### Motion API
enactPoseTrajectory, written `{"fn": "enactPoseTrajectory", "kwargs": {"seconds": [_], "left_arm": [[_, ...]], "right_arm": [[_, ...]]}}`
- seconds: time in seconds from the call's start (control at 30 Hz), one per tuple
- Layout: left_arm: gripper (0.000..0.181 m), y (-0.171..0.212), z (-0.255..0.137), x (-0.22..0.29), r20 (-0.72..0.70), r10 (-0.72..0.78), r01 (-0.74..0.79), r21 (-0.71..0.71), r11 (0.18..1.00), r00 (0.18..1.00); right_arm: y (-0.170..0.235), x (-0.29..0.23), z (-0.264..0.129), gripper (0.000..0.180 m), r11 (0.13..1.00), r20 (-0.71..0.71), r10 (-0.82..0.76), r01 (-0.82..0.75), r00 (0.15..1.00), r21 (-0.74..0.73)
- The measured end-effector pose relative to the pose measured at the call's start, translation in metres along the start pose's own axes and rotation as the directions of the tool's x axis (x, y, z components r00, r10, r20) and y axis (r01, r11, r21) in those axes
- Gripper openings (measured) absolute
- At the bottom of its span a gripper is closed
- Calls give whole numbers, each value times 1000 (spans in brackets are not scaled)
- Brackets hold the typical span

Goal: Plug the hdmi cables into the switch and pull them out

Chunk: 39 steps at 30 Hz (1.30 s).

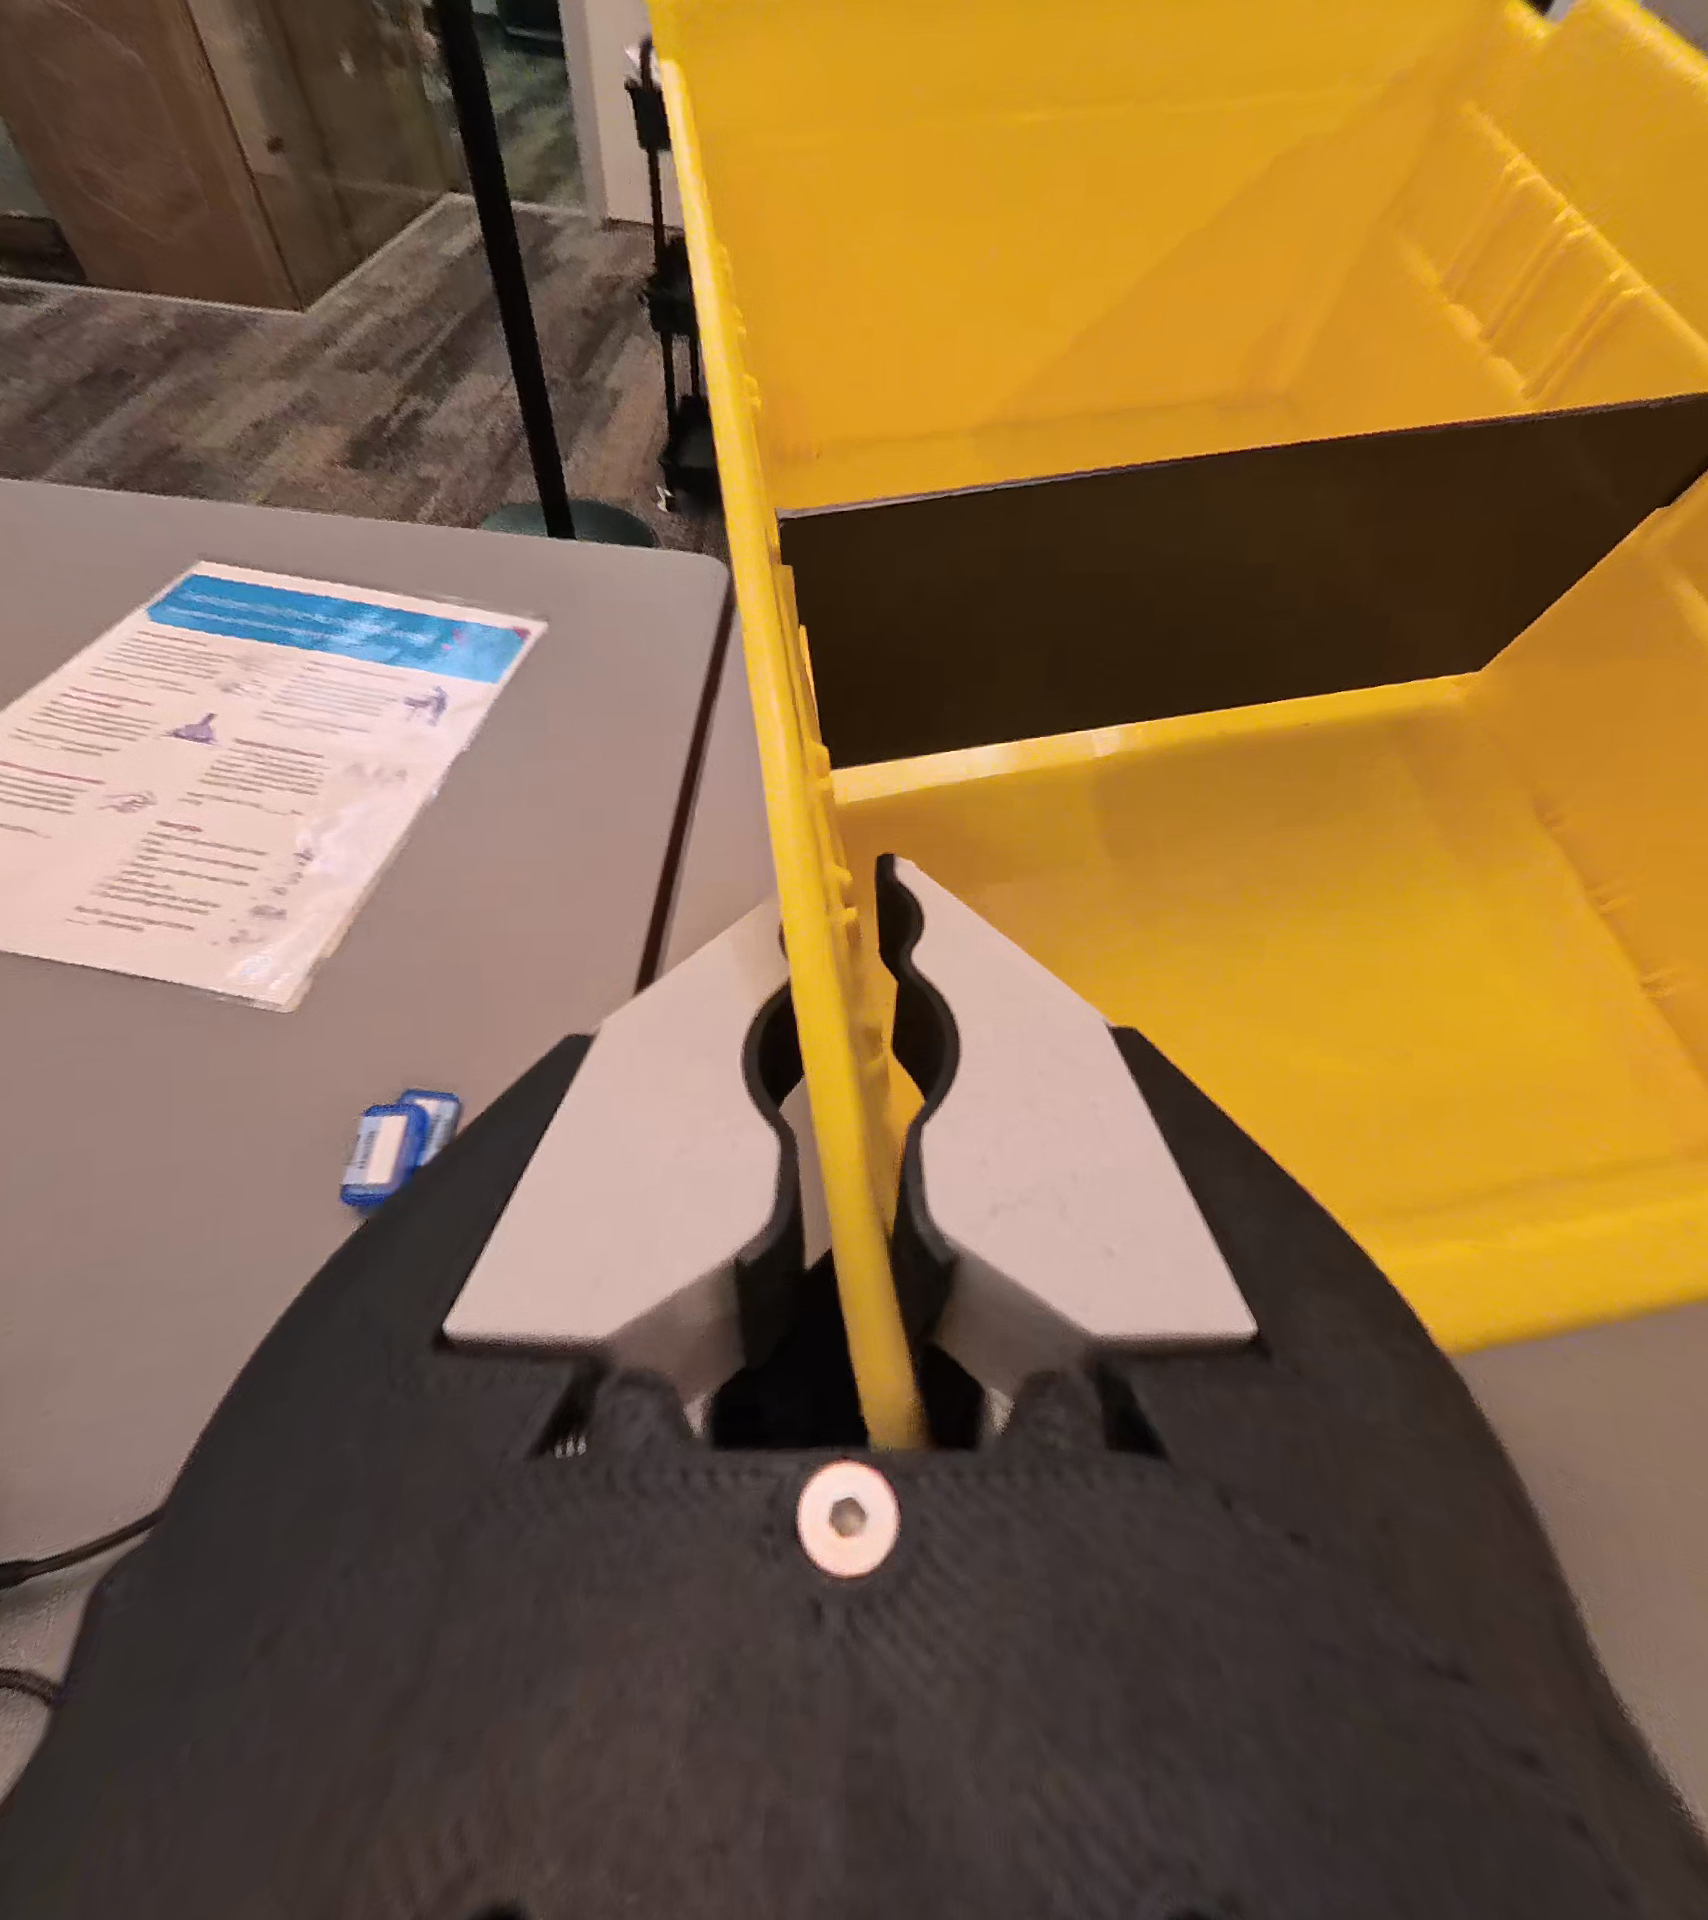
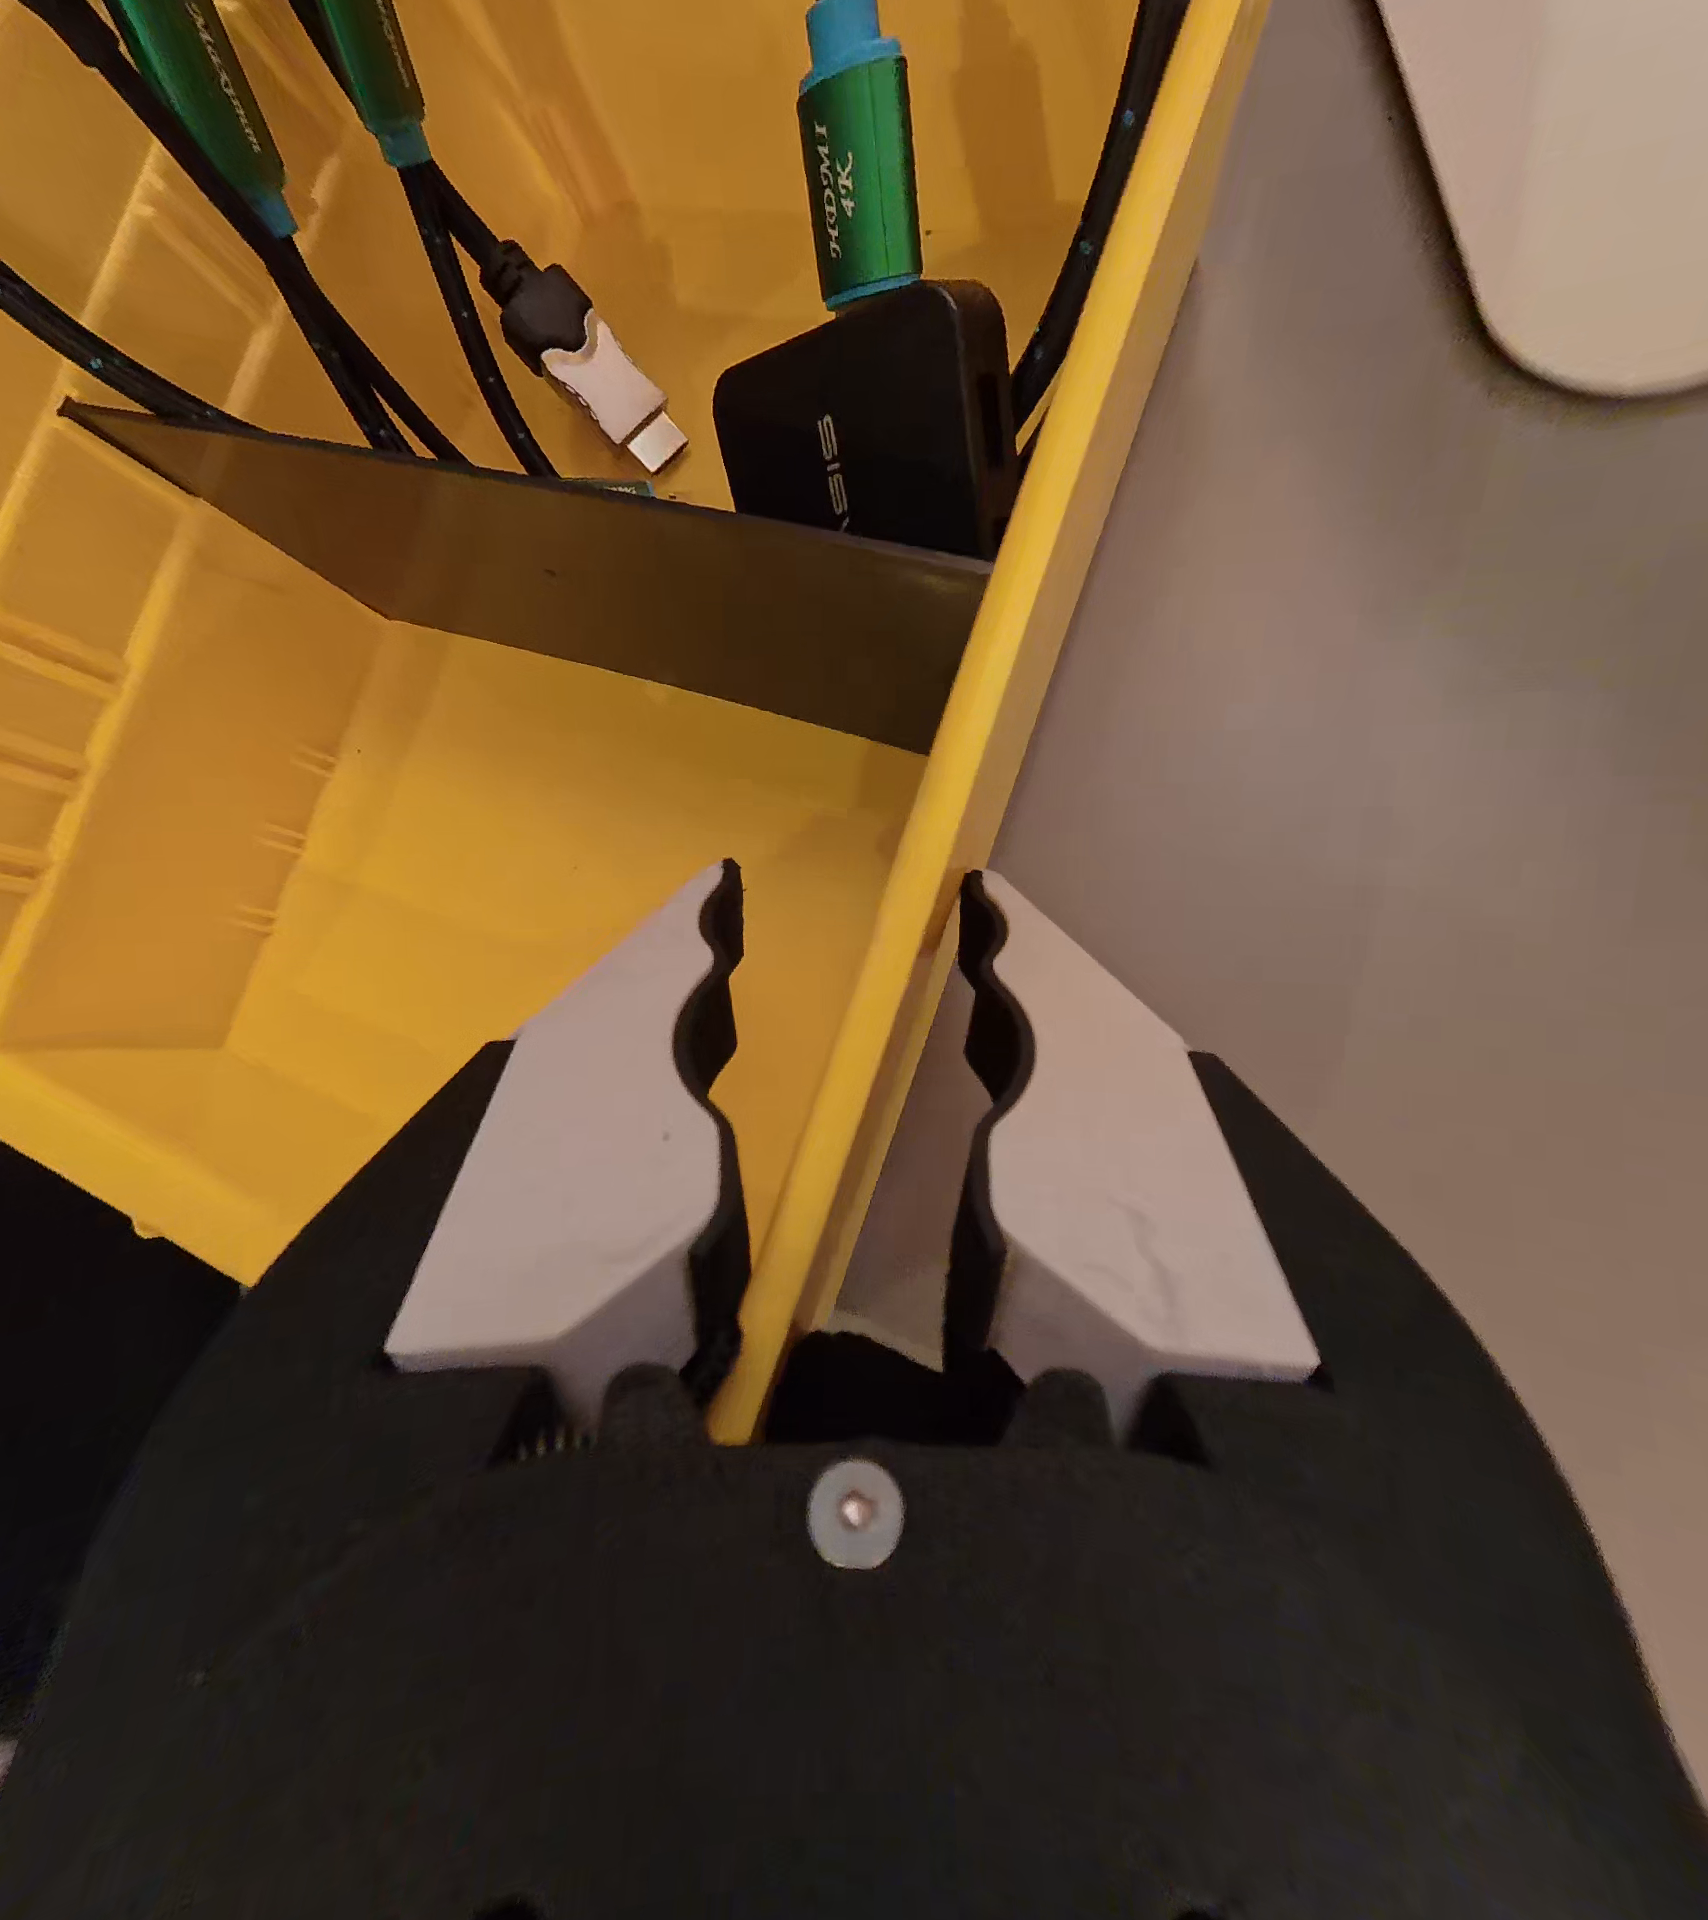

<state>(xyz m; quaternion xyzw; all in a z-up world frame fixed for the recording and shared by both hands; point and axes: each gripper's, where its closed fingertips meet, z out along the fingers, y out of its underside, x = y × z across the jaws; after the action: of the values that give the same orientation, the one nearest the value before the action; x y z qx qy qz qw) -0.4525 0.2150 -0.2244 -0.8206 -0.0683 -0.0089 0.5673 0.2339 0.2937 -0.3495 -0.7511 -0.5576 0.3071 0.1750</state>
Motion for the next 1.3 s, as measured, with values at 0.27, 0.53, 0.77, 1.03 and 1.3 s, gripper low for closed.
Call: {"fn": "enactPoseTrajectory", "kwargs": {"seconds": [0.27,0.53,0.77,1.03,1.3], "left_arm": [[3,-11,-19,-25,47,-31,29,46,999,998],[3,-27,-38,-38,56,-45,40,103,994,997],[3,-51,-61,-43,87,-43,29,158,987,995],[2,-82,-83,-32,47,-26,14,232,973,999],[3,-91,-86,-25,11,-30,26,259,966,999]], "right_arm": [[-85,-10,78,41,999,-19,34,-34,999,10],[-164,-23,151,42,991,-57,108,-103,992,84],[-226,-14,195,42,964,-123,218,-194,968,179],[-299,6,236,60,864,-144,408,-330,902,379],[-360,-29,281,124,774,4,463,-407,886,485]]}}
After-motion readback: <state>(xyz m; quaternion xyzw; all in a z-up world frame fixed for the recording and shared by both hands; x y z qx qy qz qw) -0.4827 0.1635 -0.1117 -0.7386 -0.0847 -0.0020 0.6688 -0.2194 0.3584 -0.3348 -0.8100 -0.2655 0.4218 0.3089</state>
